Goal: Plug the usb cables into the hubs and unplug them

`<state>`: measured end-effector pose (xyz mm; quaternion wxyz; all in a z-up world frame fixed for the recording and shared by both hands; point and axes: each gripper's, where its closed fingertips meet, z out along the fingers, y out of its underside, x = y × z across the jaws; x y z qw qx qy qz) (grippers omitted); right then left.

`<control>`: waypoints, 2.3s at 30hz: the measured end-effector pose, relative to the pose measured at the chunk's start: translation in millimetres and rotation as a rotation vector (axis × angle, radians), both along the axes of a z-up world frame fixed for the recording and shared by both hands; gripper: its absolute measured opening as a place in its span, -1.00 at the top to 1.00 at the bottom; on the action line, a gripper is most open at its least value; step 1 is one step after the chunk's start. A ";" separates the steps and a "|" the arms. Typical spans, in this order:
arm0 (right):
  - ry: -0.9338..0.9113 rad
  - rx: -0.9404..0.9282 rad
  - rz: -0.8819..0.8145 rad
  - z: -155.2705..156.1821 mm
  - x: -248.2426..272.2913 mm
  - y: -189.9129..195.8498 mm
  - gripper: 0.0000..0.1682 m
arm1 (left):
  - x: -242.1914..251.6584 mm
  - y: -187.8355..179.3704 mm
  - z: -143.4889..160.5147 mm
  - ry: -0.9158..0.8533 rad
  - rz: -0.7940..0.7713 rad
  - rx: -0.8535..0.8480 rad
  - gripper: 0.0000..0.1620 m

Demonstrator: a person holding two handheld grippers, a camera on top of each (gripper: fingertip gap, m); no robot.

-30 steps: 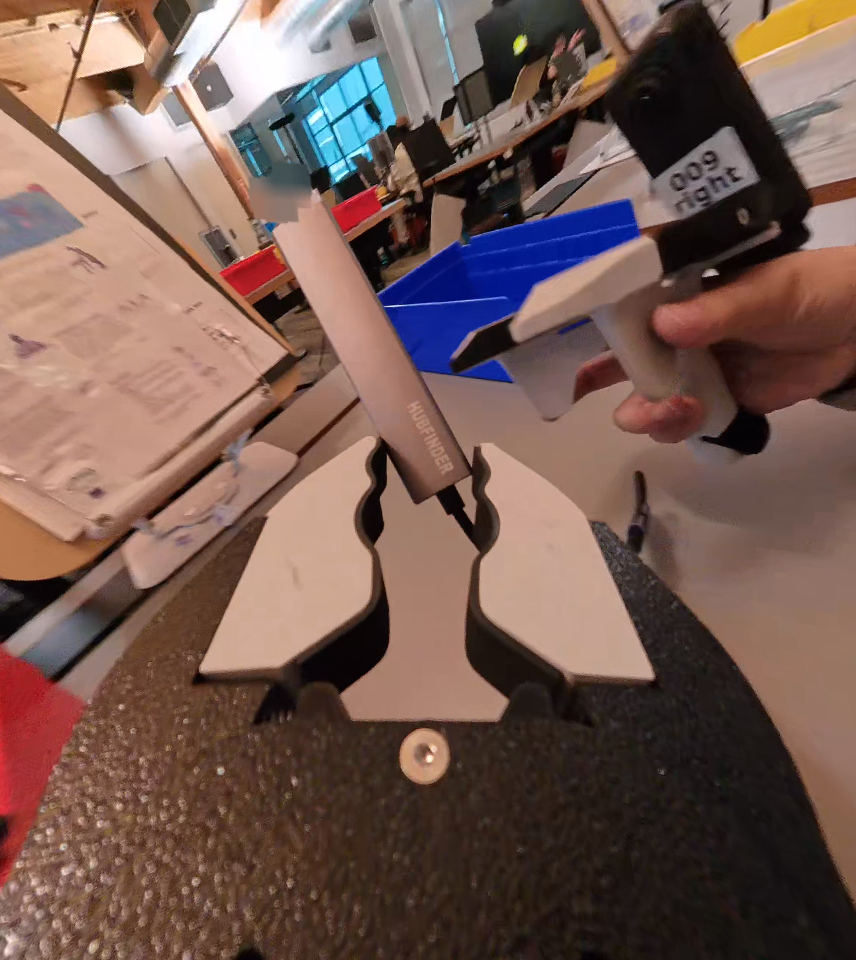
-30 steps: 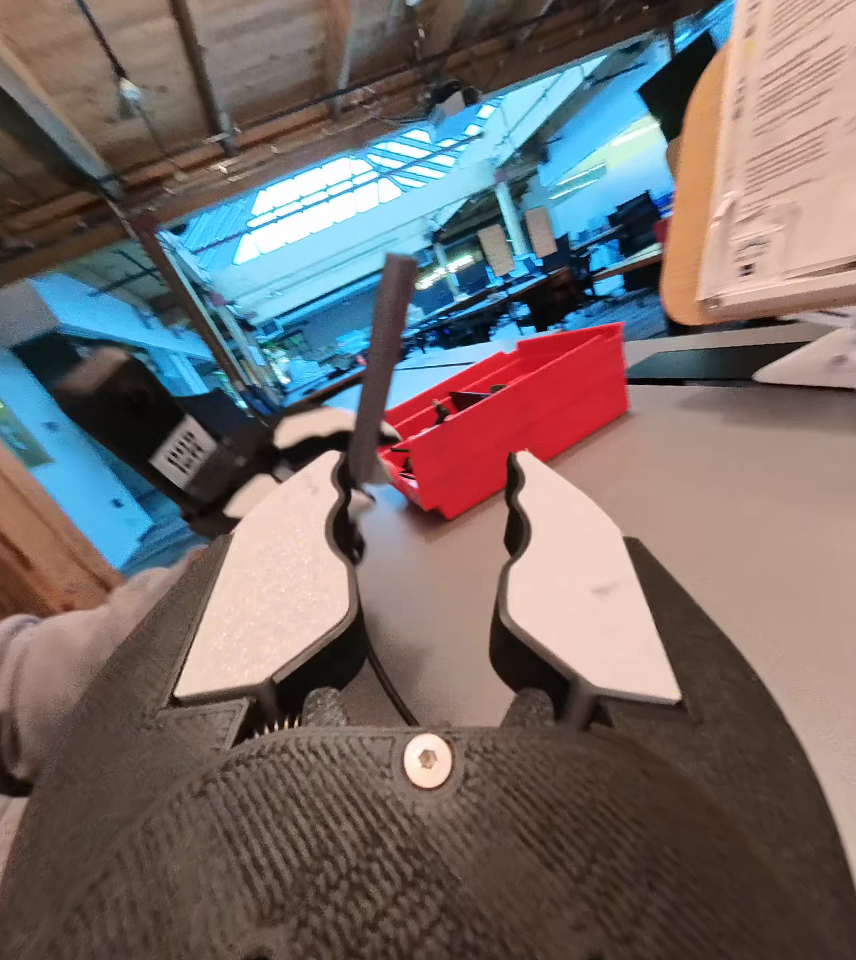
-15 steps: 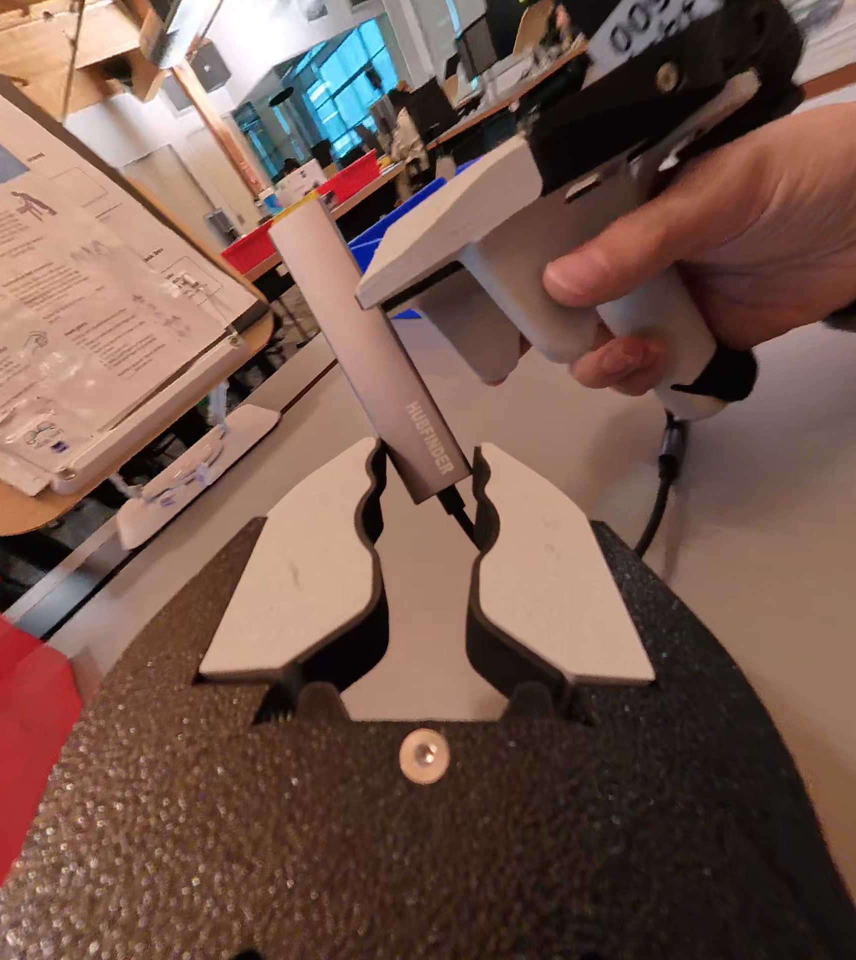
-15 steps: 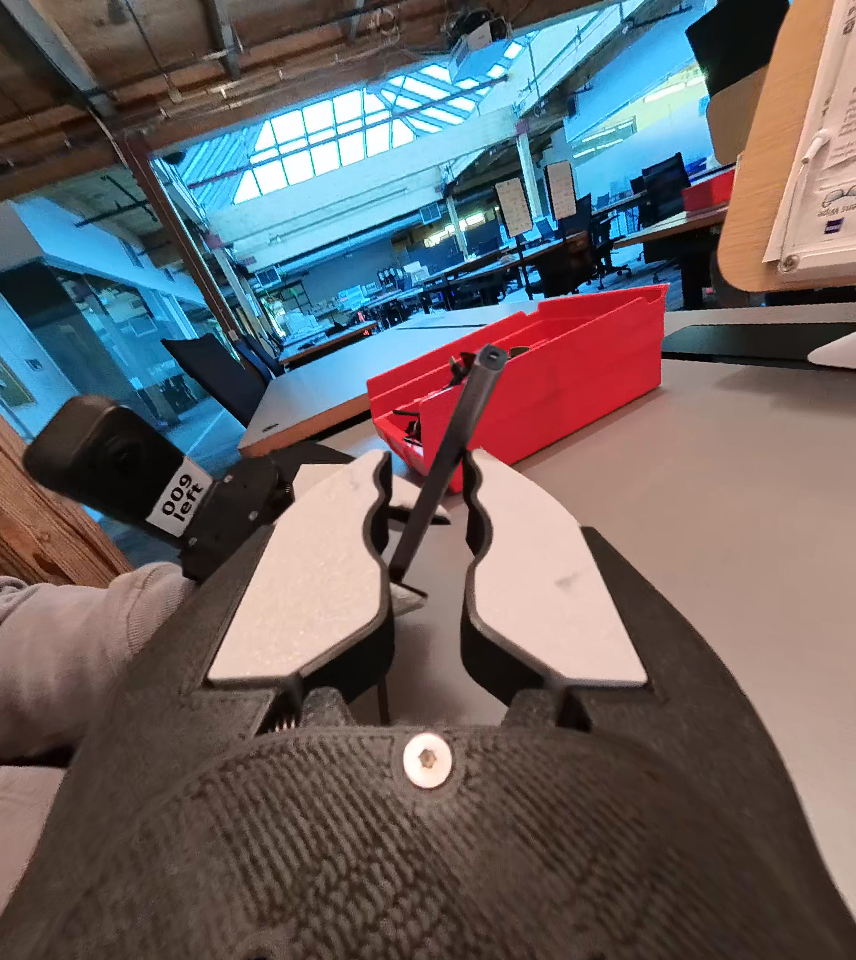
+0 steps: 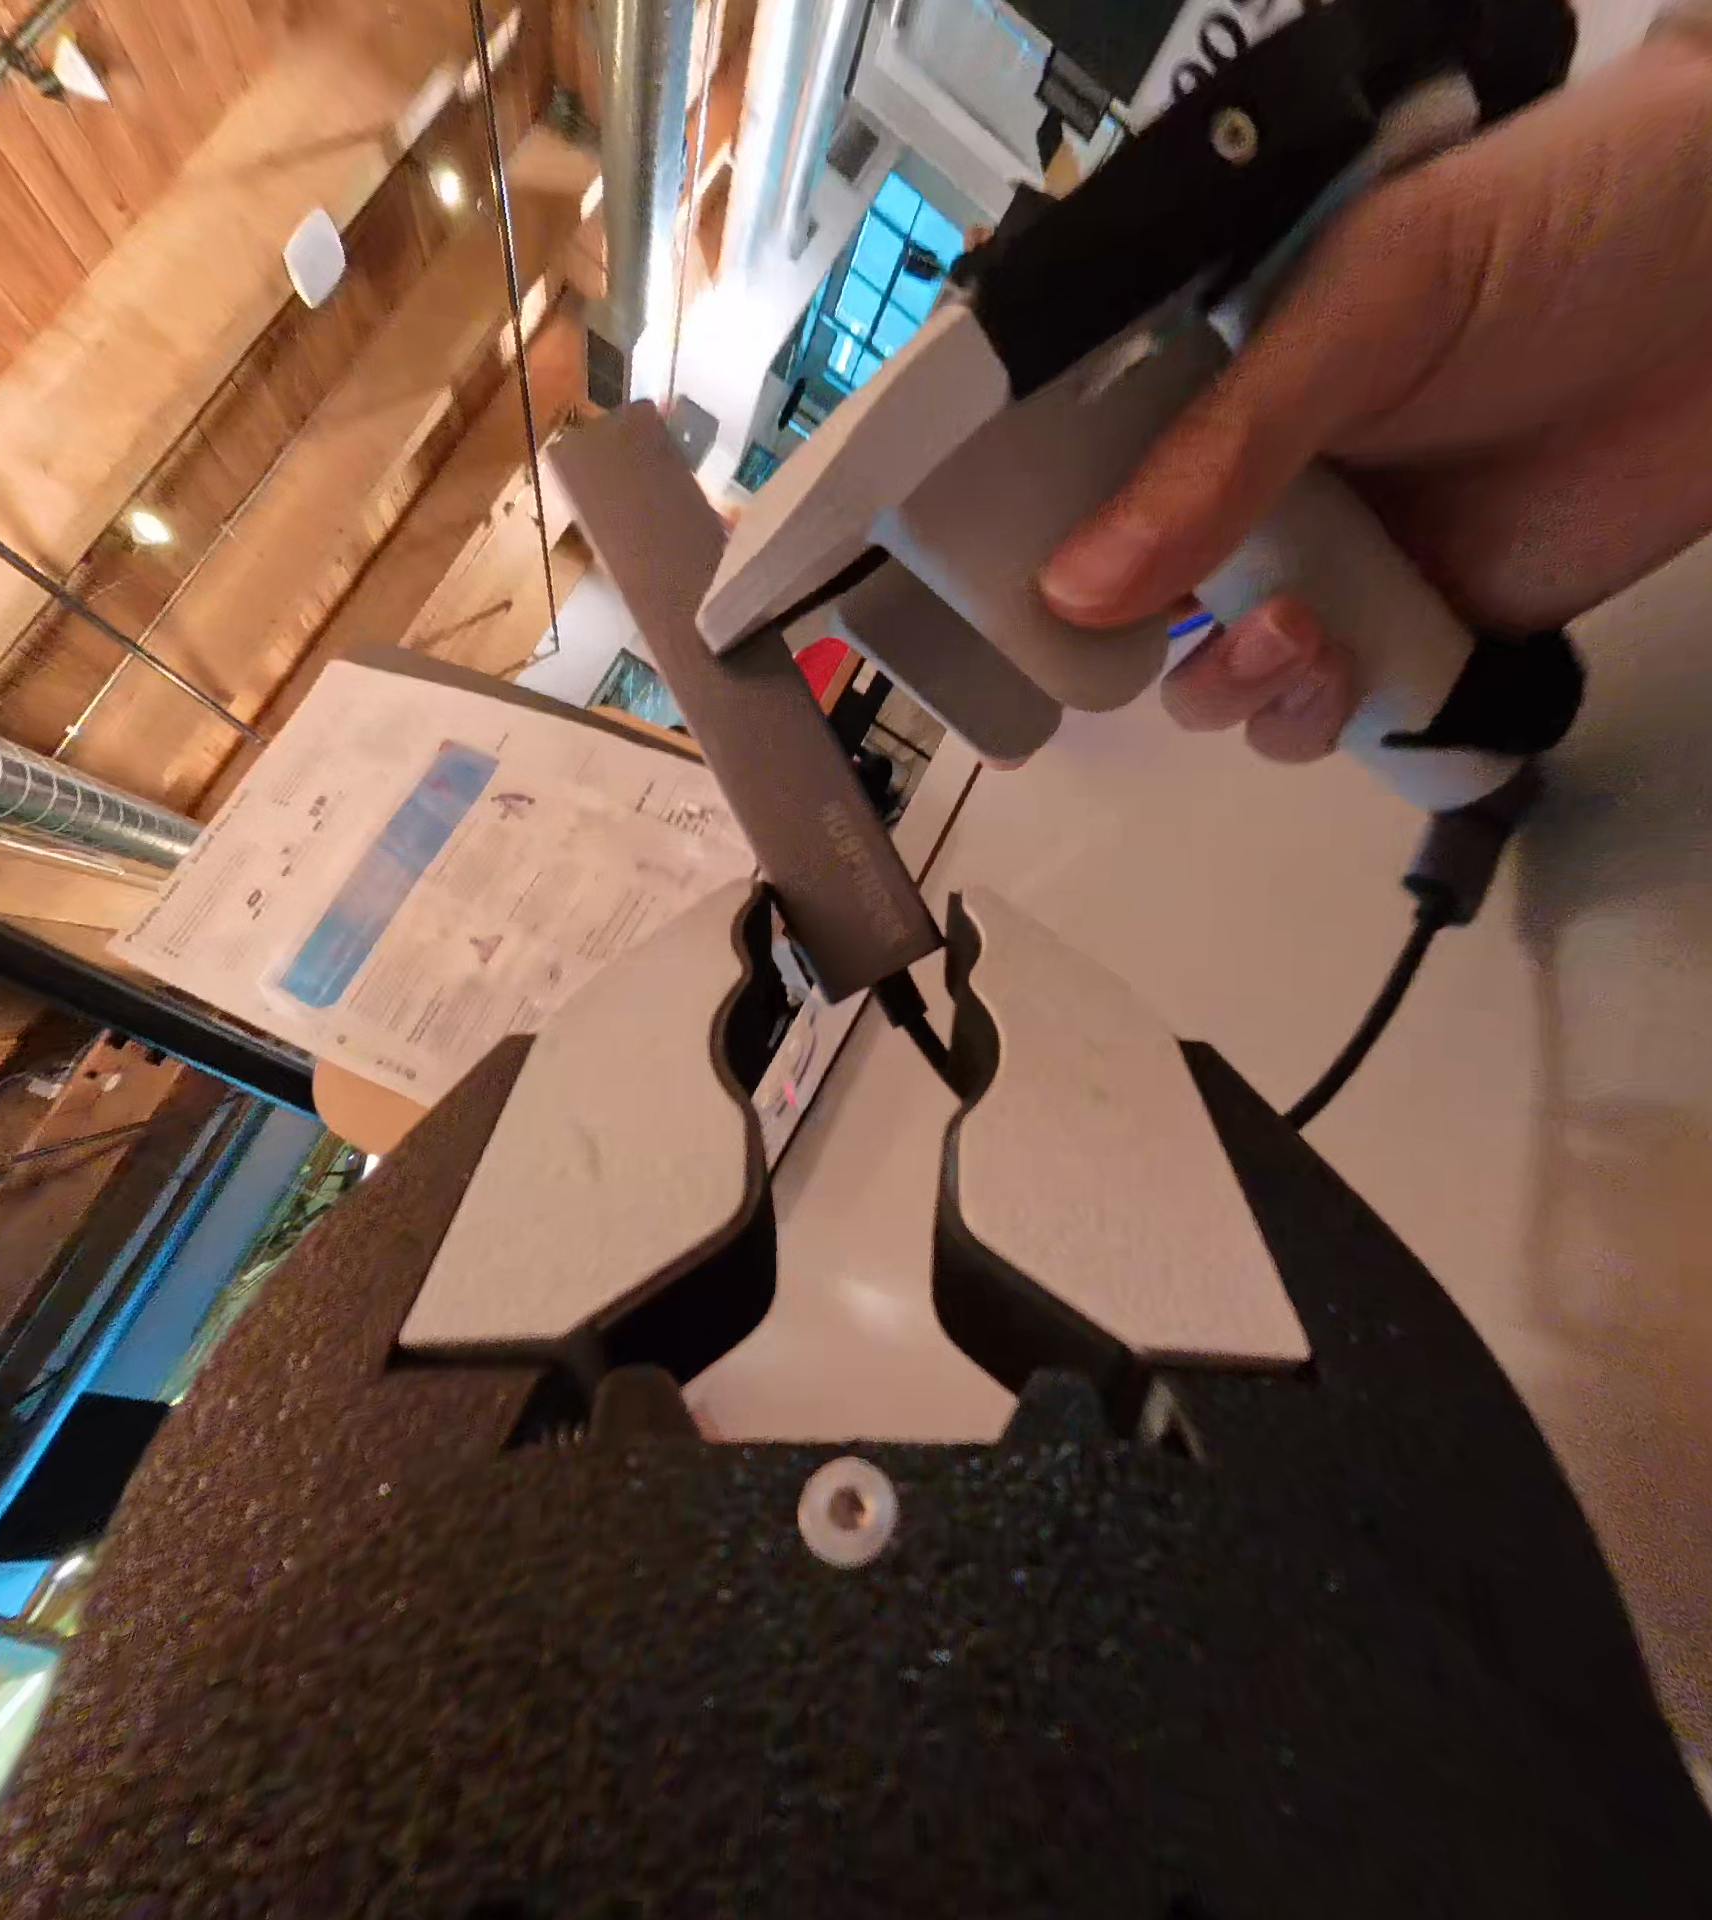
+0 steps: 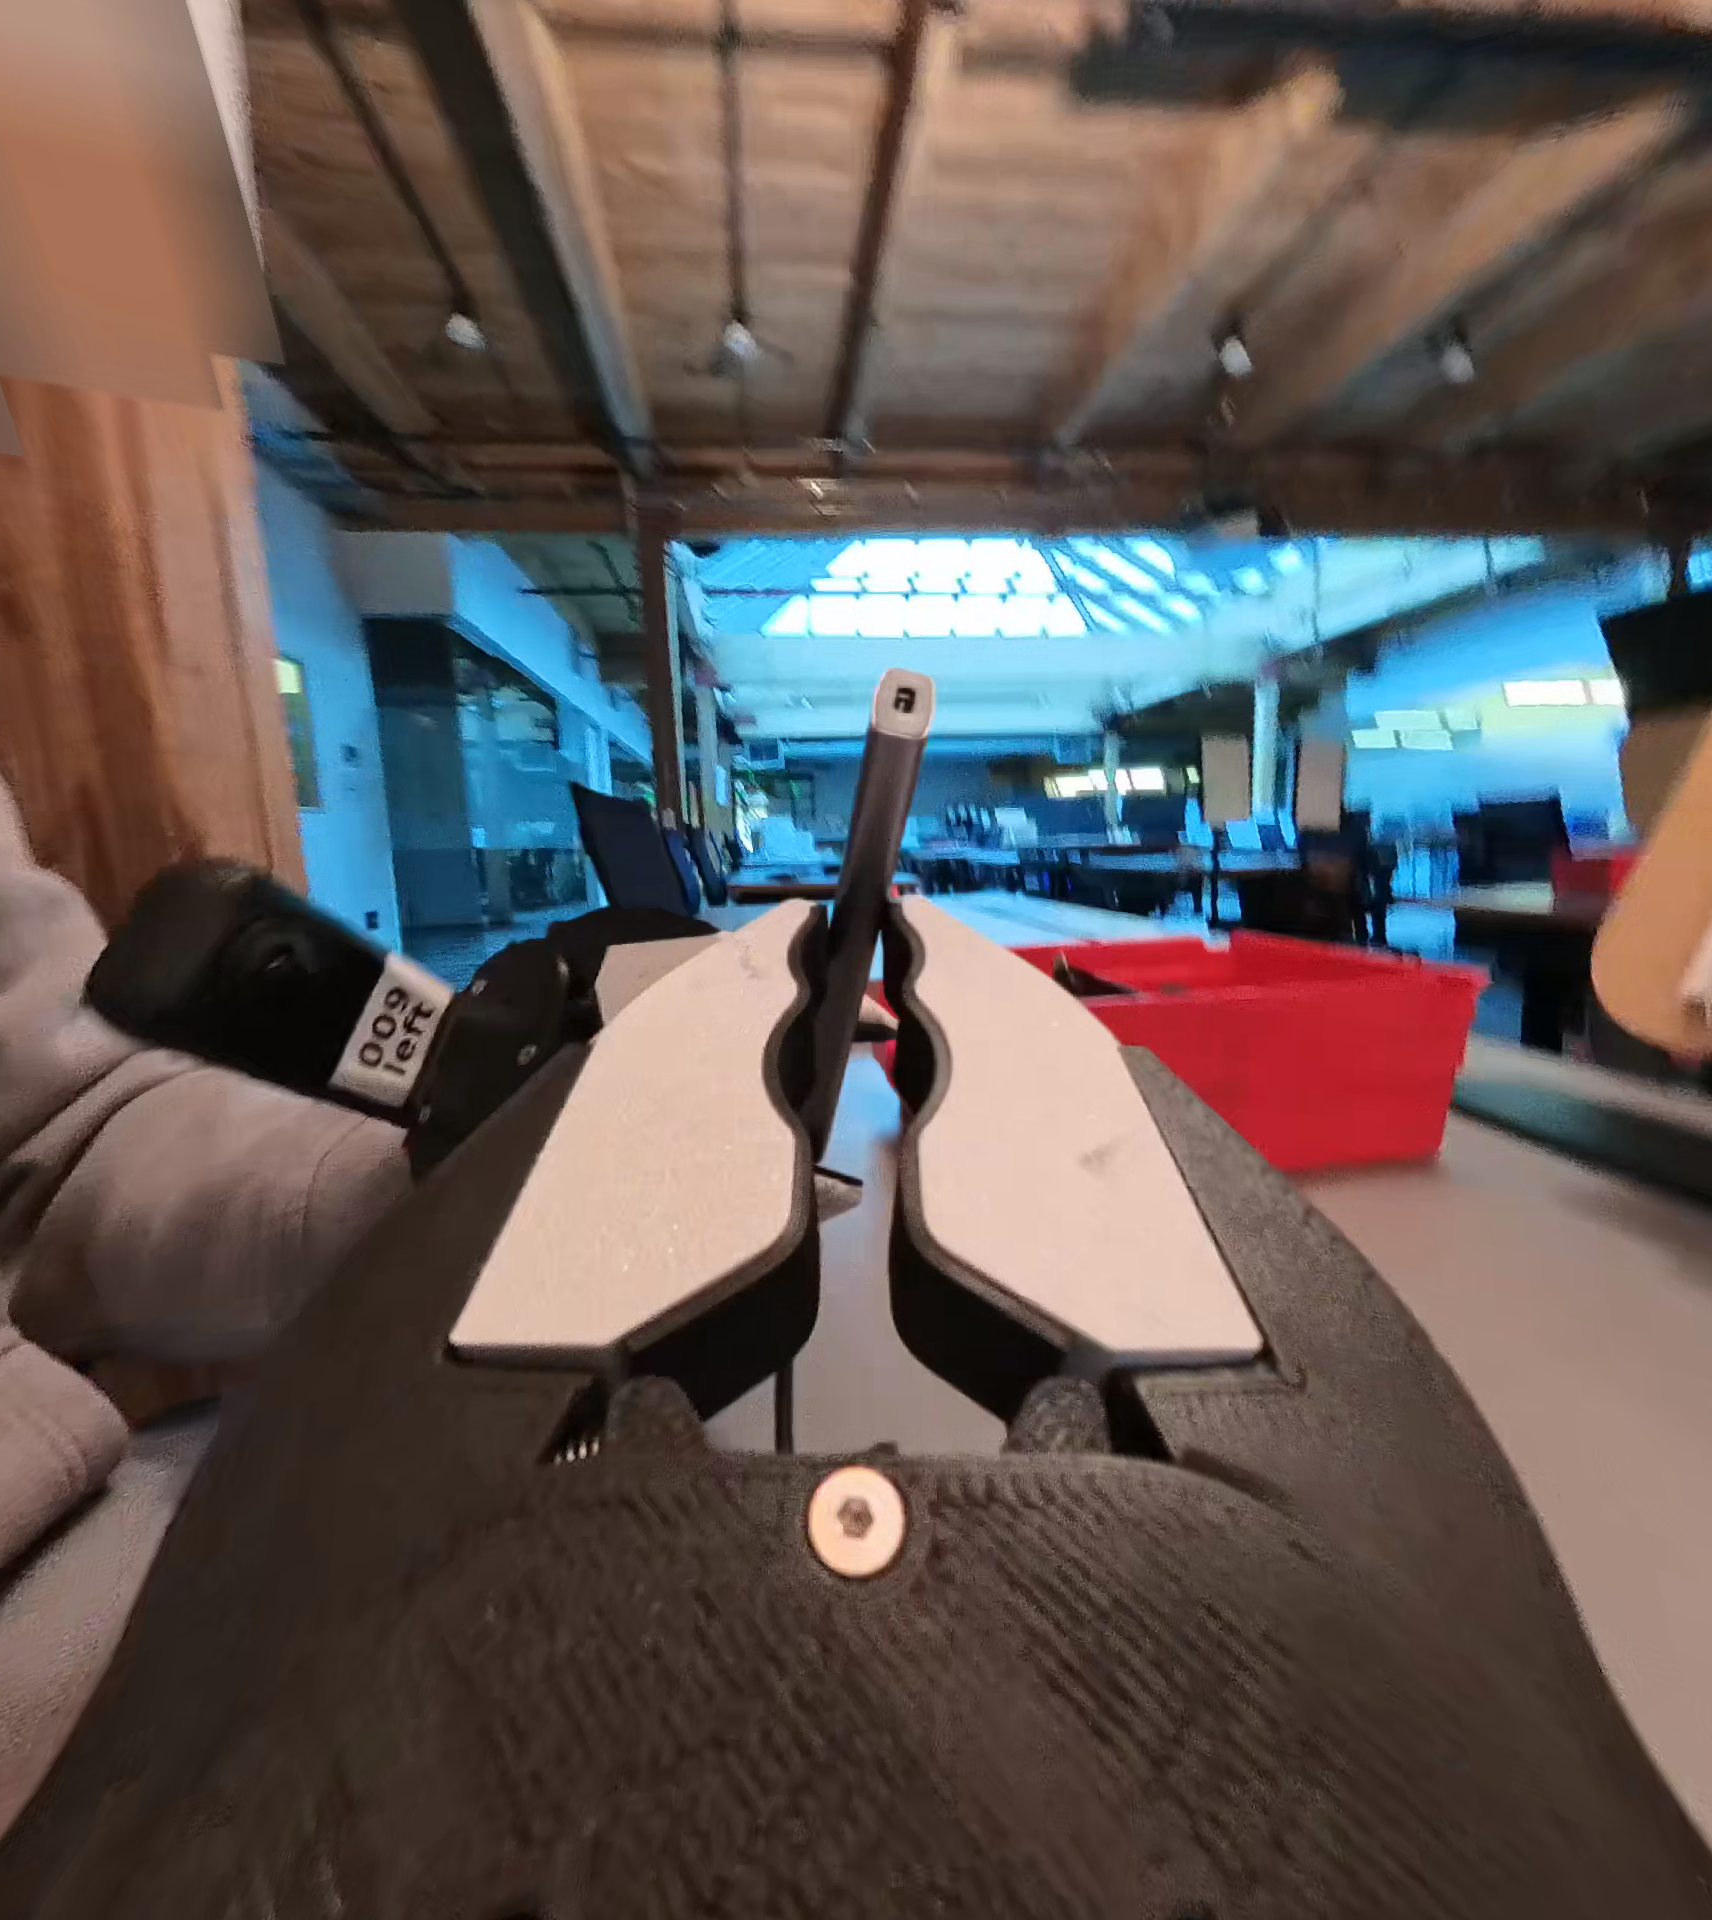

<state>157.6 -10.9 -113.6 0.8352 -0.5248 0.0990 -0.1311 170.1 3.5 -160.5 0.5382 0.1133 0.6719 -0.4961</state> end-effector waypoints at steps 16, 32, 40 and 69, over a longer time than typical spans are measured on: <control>-0.023 -0.730 -0.008 -35.7 -15.9 8.4 0.89 | -46.9 9.4 39.7 0.748 -0.430 -0.099 0.56; -0.080 -0.588 -0.392 -31.1 15.7 45.8 0.51 | 16.3 32.9 45.9 0.956 -0.150 -0.500 0.90; -0.144 -0.631 -0.656 -47.5 29.1 54.6 0.63 | 41.8 66.6 62.0 1.336 -0.330 -1.127 0.89; 0.175 -0.732 -0.215 -57.2 15.3 24.2 0.71 | 49.2 42.8 -7.6 -0.192 0.345 0.229 0.84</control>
